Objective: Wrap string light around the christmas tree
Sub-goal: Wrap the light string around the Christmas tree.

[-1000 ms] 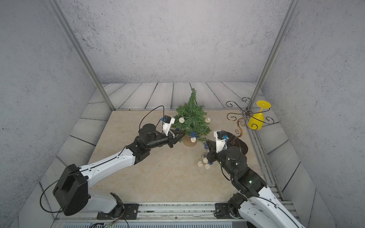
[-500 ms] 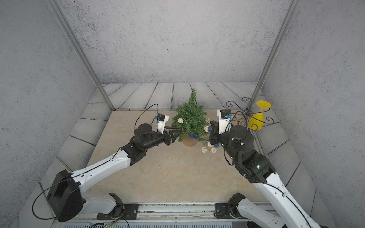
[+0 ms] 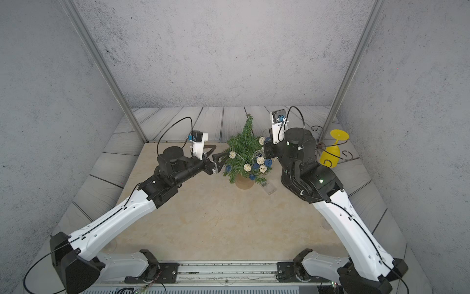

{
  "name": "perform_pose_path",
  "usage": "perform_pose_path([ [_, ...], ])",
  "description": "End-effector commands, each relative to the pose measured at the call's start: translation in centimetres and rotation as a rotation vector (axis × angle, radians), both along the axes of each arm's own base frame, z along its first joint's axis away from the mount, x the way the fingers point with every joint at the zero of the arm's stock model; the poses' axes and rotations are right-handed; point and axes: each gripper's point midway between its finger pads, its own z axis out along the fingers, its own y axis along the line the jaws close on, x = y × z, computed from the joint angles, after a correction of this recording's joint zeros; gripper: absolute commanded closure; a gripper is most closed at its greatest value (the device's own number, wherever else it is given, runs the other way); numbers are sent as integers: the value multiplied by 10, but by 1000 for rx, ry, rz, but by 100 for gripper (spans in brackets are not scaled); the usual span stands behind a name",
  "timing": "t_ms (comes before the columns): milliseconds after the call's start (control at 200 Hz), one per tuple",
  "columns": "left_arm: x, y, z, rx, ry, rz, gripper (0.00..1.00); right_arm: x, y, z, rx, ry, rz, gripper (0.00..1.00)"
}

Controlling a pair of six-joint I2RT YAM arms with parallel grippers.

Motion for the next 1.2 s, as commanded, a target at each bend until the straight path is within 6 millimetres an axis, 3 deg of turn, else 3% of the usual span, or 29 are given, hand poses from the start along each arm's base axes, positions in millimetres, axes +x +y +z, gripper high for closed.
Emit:
perform_pose_path([
  [0, 13, -8, -3, 88, -15, -24, 19, 18, -11, 6, -8, -6, -24, 100],
  [70, 23, -12, 0, 104, -22, -28, 19, 34, -19, 6, 18, 15, -22, 100],
  [185, 43, -26, -3, 131, -42, -36, 19, 56, -14, 7, 30, 38, 34, 100],
  [400, 82, -41, -39, 201, 4, 13, 25, 84, -11, 5, 32, 78, 68, 100],
  [591, 87, -45, -45, 181, -1, 6, 27, 113, -15, 6, 7, 74, 42, 100],
  [836, 88, -47, -49, 183, 6, -2, 31, 155, 3, 1, 6, 75, 99, 100],
  [1026, 91, -49, -59, 194, 17, 3, 36, 177, 16, 2, 27, 68, 137, 100],
  [1196, 87, -49, -56, 177, 9, -12, 37, 183, 30, -6, 65, 96, 195, 100],
])
